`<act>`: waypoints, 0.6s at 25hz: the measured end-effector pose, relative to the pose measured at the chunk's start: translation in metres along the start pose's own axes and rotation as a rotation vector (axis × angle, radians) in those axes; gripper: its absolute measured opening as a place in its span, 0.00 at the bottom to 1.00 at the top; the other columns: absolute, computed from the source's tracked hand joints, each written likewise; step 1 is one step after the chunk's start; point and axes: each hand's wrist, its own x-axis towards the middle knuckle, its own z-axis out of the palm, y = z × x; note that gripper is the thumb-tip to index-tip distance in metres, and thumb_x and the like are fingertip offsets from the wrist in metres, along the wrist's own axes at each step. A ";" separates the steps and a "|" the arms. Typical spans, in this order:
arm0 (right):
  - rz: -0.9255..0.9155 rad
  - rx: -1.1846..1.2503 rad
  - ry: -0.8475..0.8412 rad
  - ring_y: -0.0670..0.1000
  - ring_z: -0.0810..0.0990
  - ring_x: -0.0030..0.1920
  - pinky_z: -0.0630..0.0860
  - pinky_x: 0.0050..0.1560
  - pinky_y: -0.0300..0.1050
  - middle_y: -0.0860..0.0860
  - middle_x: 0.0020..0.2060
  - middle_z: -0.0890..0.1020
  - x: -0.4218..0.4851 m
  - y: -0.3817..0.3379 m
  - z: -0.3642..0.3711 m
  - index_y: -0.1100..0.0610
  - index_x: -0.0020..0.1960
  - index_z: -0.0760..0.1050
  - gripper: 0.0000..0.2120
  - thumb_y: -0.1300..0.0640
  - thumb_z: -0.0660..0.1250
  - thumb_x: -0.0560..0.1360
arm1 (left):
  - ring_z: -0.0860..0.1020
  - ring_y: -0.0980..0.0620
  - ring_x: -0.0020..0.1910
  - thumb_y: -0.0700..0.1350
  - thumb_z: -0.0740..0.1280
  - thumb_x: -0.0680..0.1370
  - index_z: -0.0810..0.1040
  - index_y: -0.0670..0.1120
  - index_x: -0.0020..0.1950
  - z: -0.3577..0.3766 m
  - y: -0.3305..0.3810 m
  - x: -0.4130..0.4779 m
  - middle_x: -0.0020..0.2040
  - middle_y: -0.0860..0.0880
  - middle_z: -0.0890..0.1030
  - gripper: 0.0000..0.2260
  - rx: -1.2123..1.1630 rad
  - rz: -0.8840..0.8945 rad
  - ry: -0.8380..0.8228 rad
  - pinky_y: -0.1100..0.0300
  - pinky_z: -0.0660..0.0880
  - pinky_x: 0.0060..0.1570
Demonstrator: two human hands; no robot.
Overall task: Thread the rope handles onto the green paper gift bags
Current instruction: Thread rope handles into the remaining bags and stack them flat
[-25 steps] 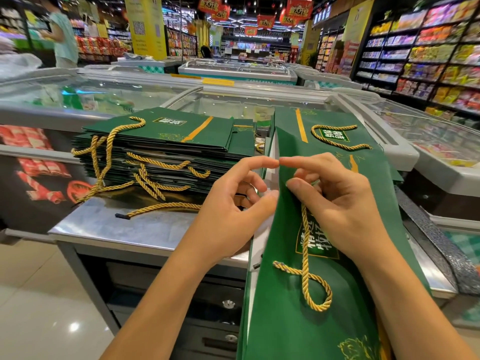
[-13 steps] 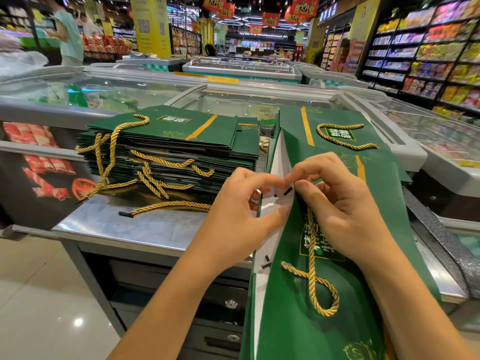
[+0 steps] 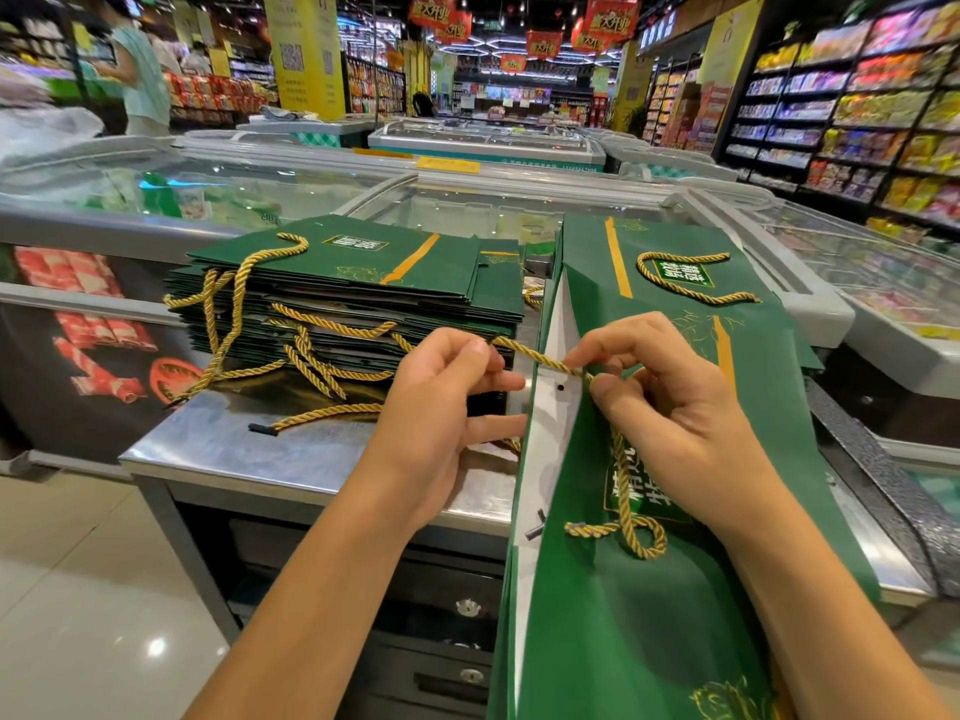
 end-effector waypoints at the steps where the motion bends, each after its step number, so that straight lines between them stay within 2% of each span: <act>1: 0.002 -0.004 0.000 0.46 0.71 0.41 0.66 0.40 0.34 0.54 0.48 0.74 0.000 -0.001 0.000 0.53 0.53 0.80 0.13 0.68 0.62 0.76 | 0.82 0.43 0.46 0.43 0.59 0.85 0.74 0.40 0.49 0.000 0.002 0.000 0.51 0.35 0.81 0.10 0.000 -0.030 -0.026 0.55 0.81 0.32; 2: 0.002 -0.011 -0.003 0.46 0.72 0.41 0.66 0.40 0.33 0.54 0.48 0.74 0.000 -0.001 0.001 0.54 0.53 0.80 0.14 0.69 0.62 0.75 | 0.83 0.42 0.45 0.44 0.59 0.85 0.75 0.39 0.50 0.000 0.002 0.001 0.51 0.34 0.82 0.11 0.013 -0.046 -0.059 0.55 0.82 0.33; 4: 0.013 -0.023 -0.015 0.46 0.72 0.41 0.66 0.41 0.32 0.54 0.48 0.74 0.000 -0.002 0.001 0.54 0.53 0.80 0.15 0.70 0.62 0.75 | 0.85 0.44 0.44 0.47 0.62 0.84 0.77 0.38 0.50 0.001 0.002 0.001 0.47 0.38 0.85 0.12 0.036 -0.045 -0.115 0.54 0.84 0.41; 7: 0.025 -0.030 -0.024 0.47 0.72 0.40 0.67 0.42 0.32 0.54 0.49 0.74 0.000 -0.002 0.002 0.53 0.55 0.81 0.17 0.72 0.63 0.76 | 0.85 0.45 0.52 0.51 0.73 0.76 0.81 0.39 0.59 -0.003 -0.002 0.003 0.51 0.43 0.86 0.18 0.212 -0.030 -0.218 0.47 0.82 0.56; 9: 0.019 -0.044 -0.020 0.49 0.74 0.42 0.68 0.43 0.31 0.53 0.49 0.75 0.000 -0.002 0.002 0.53 0.56 0.81 0.17 0.70 0.64 0.77 | 0.85 0.47 0.53 0.51 0.77 0.73 0.81 0.41 0.62 -0.003 -0.002 0.004 0.52 0.45 0.87 0.22 0.332 -0.048 -0.265 0.43 0.80 0.58; 11: 0.022 -0.058 -0.004 0.50 0.75 0.43 0.68 0.42 0.32 0.52 0.48 0.77 0.000 0.000 0.001 0.52 0.57 0.82 0.18 0.71 0.66 0.77 | 0.86 0.47 0.51 0.45 0.75 0.76 0.82 0.41 0.58 -0.001 0.000 0.004 0.50 0.44 0.87 0.13 0.329 -0.072 -0.281 0.45 0.82 0.56; 13: 0.036 -0.062 0.040 0.49 0.75 0.41 0.68 0.41 0.34 0.51 0.46 0.79 0.000 0.003 0.000 0.51 0.57 0.81 0.18 0.71 0.68 0.76 | 0.86 0.48 0.45 0.36 0.69 0.79 0.81 0.42 0.52 0.001 0.002 0.002 0.45 0.43 0.87 0.03 0.296 -0.070 -0.283 0.52 0.84 0.46; 15: 0.068 -0.013 0.100 0.48 0.74 0.38 0.69 0.39 0.38 0.51 0.43 0.80 0.001 0.004 -0.001 0.52 0.55 0.82 0.16 0.70 0.70 0.75 | 0.86 0.50 0.42 0.33 0.67 0.79 0.81 0.40 0.51 0.000 -0.001 0.001 0.43 0.42 0.87 0.05 0.293 -0.051 -0.301 0.57 0.83 0.39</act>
